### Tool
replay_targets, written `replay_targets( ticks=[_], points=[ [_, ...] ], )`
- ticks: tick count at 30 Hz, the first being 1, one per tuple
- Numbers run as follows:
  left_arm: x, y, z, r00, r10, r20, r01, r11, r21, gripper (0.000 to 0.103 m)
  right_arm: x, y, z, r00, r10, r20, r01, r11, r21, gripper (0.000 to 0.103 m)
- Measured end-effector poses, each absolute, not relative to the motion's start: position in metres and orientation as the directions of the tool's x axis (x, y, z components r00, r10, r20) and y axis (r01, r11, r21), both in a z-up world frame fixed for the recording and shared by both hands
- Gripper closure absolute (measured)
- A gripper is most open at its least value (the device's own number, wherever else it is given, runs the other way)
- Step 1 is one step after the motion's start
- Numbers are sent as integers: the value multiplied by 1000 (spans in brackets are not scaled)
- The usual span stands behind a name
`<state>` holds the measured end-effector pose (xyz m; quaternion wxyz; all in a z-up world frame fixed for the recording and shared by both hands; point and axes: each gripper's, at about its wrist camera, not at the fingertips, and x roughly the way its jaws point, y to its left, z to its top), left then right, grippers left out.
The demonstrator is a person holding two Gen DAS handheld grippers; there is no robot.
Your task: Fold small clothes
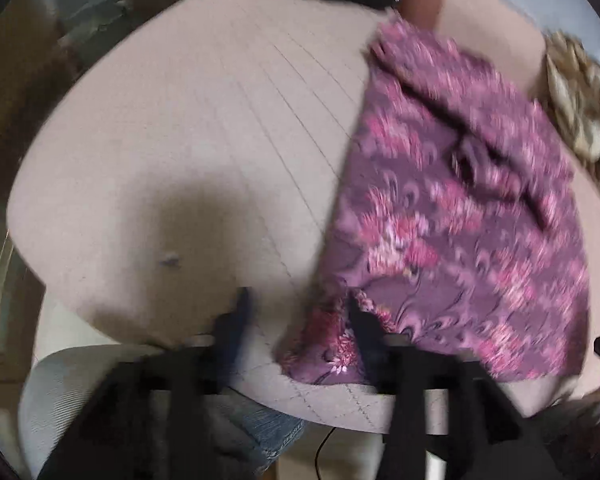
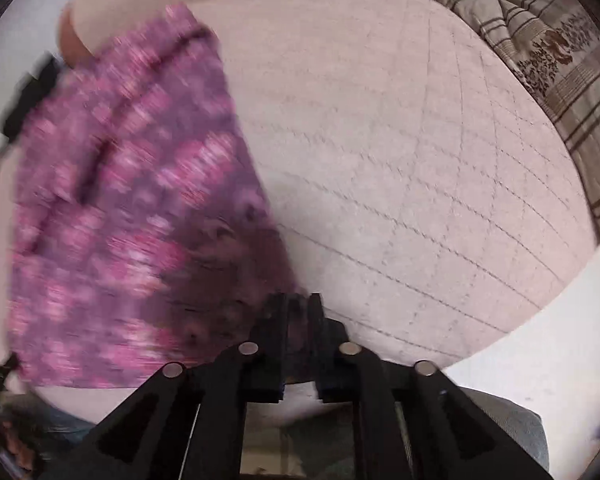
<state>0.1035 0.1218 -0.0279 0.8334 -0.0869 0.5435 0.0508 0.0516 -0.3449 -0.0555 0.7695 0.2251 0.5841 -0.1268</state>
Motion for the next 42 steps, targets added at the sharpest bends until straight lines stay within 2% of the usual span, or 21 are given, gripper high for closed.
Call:
replay_targets(
  ticks=[1,2,3,4,9,16,23,25,29,42],
  points=[
    [100,126,-19,438,-24,-899,-179,977,-113,31,49,-347,-45,341,99,-935,438,863,251,62],
    [98,127,-8,472,-27,-881,-173,977,-122,31,45,-348,-27,421,134,-897,397,862,315,50],
    [98,127,3,501,-15,-865,-166,980,-113,31,43,-348,-16,463,140,-875,372,866,335,33],
    [100,125,11,519,-7,-855,-163,981,-107,31,41,-348,-5,502,136,-854,350,871,345,29],
    [117,107,43,613,-90,-785,-111,974,-198,30,55,-346,29,643,212,-736,269,837,477,28],
    [135,53,54,645,-148,-750,-7,980,-200,30,77,-316,49,688,226,-690,229,834,502,25],
    [153,29,67,670,-200,-715,18,967,-253,30,85,-315,54,698,235,-676,229,822,522,24],
    [156,23,68,671,-209,-711,28,966,-258,30,85,-314,54,691,228,-686,233,828,510,20],
    [160,15,66,664,-237,-709,45,959,-279,30,85,-318,47,653,212,-727,276,828,489,20],
    [169,20,67,642,-249,-726,31,954,-299,30,102,-302,52,582,261,-771,240,850,468,20]
  ],
)
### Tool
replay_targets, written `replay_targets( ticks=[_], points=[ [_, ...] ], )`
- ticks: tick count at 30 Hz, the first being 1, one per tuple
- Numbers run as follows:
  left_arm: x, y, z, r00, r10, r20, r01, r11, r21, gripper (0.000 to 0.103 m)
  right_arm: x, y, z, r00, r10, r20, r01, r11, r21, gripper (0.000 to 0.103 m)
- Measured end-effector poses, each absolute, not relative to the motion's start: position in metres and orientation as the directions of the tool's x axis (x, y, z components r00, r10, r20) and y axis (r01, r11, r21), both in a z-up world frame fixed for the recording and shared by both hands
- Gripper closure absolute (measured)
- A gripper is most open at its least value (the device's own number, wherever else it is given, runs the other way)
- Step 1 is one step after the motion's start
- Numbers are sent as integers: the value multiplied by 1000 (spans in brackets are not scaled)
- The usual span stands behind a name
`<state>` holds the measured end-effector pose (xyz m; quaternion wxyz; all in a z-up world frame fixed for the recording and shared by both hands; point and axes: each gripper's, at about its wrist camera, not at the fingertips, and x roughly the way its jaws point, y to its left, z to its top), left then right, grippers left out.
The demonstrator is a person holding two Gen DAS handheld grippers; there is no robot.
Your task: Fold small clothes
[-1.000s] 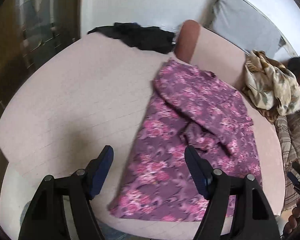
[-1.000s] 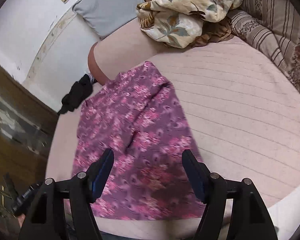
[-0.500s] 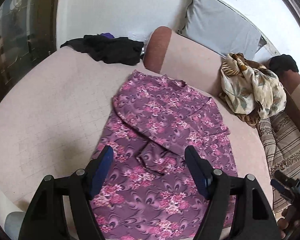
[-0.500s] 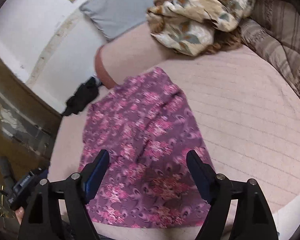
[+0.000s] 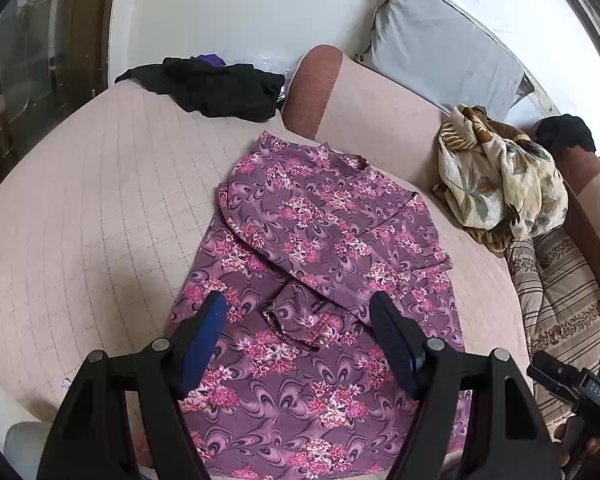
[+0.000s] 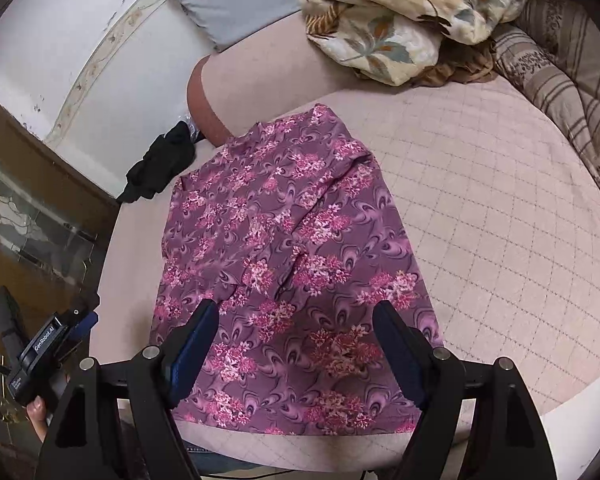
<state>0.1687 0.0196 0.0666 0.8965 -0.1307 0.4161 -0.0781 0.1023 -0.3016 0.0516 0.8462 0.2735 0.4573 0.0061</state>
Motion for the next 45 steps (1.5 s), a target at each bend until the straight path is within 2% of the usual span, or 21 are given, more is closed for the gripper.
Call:
replay_targets(
  ticks=[8,17,24,27,29,33,36,38,41,43,44,45],
  points=[
    [195,16,65,635,-247,-732,30,955,-296,30,124,-290,57,570,269,-777,200,871,448,20],
    [229,10,64,635,-244,-733,47,959,-279,30,160,-299,39,565,308,-765,174,863,475,20],
    [299,45,25,566,-187,-803,-32,968,-248,30,229,-320,-7,525,375,-764,145,845,514,20],
    [344,61,5,549,-64,-833,-86,987,-133,30,268,-328,-22,509,386,-769,126,851,510,20],
    [374,67,-7,533,-39,-845,-88,991,-101,30,299,-334,-30,501,377,-779,115,863,492,20],
    [438,76,-30,496,-117,-860,-90,979,-185,30,361,-348,-46,487,356,-798,105,883,458,20],
    [488,69,-47,477,-125,-870,-81,980,-184,30,418,-364,-65,464,329,-822,134,892,432,20],
    [516,63,-55,463,-137,-876,-71,979,-190,30,457,-375,-79,443,306,-843,165,896,412,26],
    [548,61,-63,451,-226,-863,-51,959,-278,30,496,-390,-93,439,311,-843,207,878,432,31],
    [557,57,-70,435,-250,-865,-47,953,-299,54,514,-394,-98,441,333,-833,208,865,456,37],
    [561,54,-73,429,-236,-872,-47,958,-282,77,522,-393,-101,436,322,-841,212,871,443,40],
    [564,52,-74,428,-221,-876,-52,962,-268,86,527,-391,-104,426,311,-850,211,879,428,53]
  ],
)
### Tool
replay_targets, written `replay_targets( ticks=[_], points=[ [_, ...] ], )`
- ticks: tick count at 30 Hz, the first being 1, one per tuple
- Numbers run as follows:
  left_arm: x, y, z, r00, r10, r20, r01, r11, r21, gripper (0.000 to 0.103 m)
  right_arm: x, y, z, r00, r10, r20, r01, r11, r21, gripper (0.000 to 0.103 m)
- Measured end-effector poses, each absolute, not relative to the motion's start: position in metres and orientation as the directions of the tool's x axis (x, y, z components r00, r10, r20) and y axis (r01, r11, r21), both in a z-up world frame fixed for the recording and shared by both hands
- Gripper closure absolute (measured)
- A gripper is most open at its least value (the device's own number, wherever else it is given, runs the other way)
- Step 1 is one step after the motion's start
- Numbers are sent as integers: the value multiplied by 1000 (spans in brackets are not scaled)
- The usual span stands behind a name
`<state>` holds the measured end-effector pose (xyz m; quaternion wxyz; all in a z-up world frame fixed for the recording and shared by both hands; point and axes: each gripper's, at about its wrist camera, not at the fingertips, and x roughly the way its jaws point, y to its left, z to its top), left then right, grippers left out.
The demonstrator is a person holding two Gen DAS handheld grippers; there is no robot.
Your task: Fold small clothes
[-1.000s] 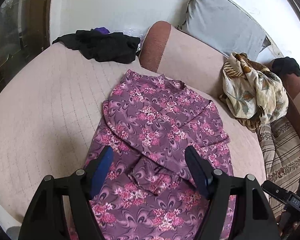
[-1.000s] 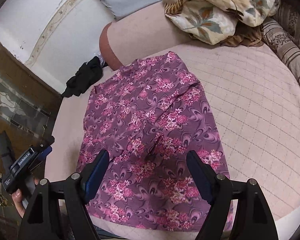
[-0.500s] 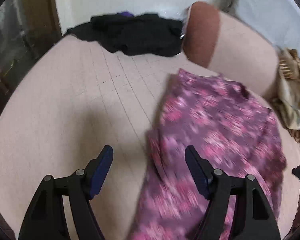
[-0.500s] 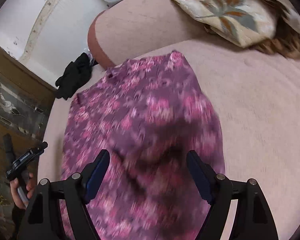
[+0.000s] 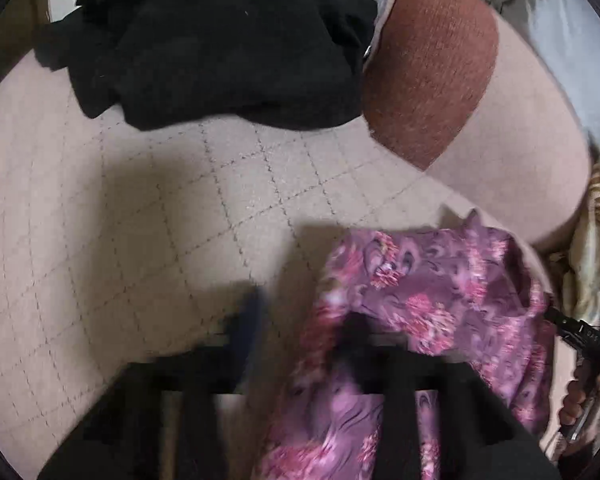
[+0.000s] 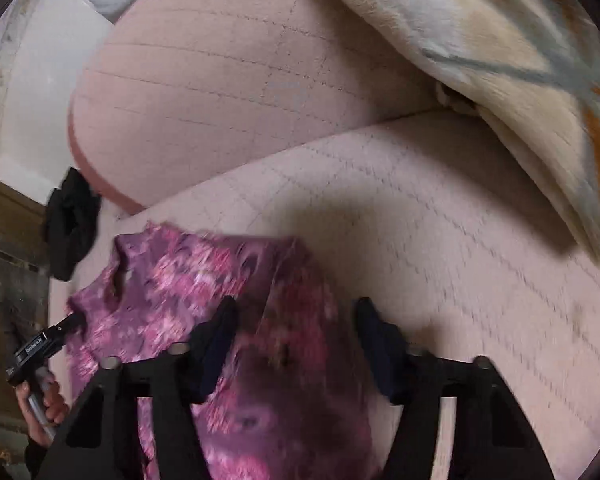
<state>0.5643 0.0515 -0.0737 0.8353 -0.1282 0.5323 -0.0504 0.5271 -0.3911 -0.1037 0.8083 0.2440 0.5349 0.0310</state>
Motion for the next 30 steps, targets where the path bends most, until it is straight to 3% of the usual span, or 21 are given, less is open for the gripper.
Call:
replay_targets(
  ticks=[1,2,4,9,14,19,25,26,29,30],
  points=[
    [566,49,-73,436,-224,-872,-55,960,-275,93,531,-388,-105,415,295,-861,205,891,404,74],
    [566,47,-71,435,-237,-869,-50,957,-286,99,534,-384,-106,403,262,-877,195,911,362,83],
    [560,43,-54,468,-207,-859,-48,965,-258,99,532,-384,-99,413,269,-870,174,915,365,94],
    [486,57,28,624,-252,-740,27,953,-301,99,478,-390,-36,535,285,-795,119,907,405,94],
    [341,71,77,694,-282,-662,76,943,-323,99,354,-384,33,630,364,-686,55,860,507,94],
    [201,85,36,630,-303,-715,12,924,-381,99,215,-360,26,629,386,-674,104,818,565,94],
    [144,84,-55,485,-278,-829,-100,924,-368,98,120,-345,-50,539,388,-747,293,745,599,94],
    [141,83,-62,457,-251,-853,-125,932,-341,95,118,-345,-56,520,393,-758,314,738,598,93],
    [131,87,-53,475,-226,-851,-143,934,-328,74,105,-342,-47,540,288,-791,364,768,527,79],
    [124,89,-47,500,-235,-834,-139,928,-345,63,100,-342,-42,562,274,-781,368,762,532,62]
  ],
)
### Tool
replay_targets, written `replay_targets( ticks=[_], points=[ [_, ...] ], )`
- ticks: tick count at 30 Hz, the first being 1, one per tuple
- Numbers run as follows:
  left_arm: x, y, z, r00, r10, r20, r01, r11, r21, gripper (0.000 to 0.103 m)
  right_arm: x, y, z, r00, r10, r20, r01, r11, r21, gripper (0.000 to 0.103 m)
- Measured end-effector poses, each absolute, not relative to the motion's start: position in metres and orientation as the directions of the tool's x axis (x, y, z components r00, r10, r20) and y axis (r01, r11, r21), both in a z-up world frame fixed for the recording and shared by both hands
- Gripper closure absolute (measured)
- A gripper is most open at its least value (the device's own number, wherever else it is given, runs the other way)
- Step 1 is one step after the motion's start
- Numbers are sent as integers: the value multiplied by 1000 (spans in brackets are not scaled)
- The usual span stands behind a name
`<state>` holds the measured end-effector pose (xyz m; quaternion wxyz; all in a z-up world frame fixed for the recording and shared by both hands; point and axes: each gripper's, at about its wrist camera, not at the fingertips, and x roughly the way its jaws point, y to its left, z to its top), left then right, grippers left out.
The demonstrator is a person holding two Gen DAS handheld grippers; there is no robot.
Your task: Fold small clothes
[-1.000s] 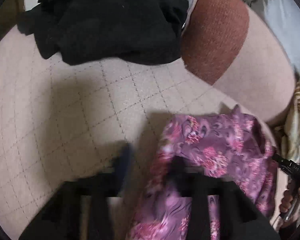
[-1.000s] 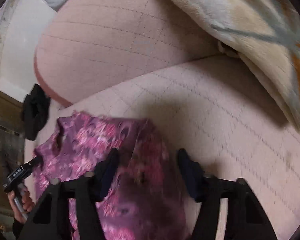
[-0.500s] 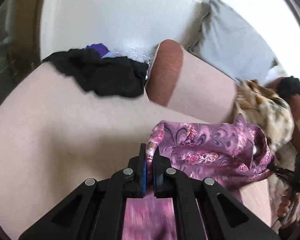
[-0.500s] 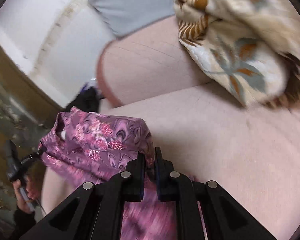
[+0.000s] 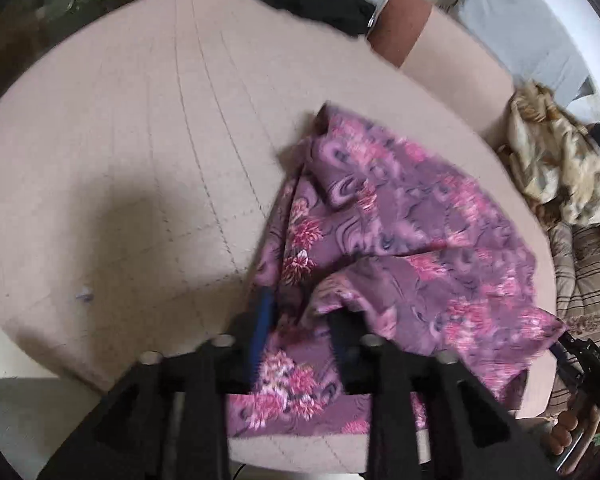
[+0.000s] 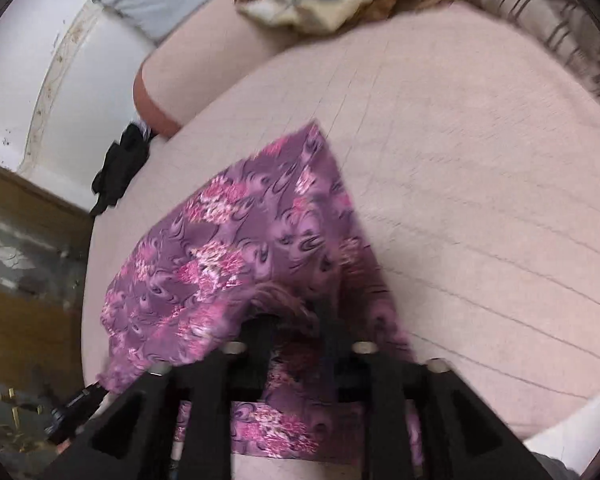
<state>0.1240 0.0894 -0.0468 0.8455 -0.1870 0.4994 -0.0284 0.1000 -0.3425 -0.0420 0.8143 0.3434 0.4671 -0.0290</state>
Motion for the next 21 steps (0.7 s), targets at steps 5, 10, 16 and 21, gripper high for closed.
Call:
replay_targets(
  ticks=[5,10,16,21],
  points=[
    [86,99,-37,558,-281,-781,-152,890,-429,44,54,-340,-37,665,348,-661,341,645,684,31],
    [76,86,-33,551,-375,-745,-110,853,-510,43,50,-310,-46,620,428,-657,301,644,704,31],
    [126,58,-62,408,-398,-822,-180,847,-500,47,80,-281,-76,498,440,-748,341,693,635,42],
    [135,64,-76,402,-392,-827,-186,849,-494,93,88,-291,-97,474,421,-774,413,670,617,93]
  ],
)
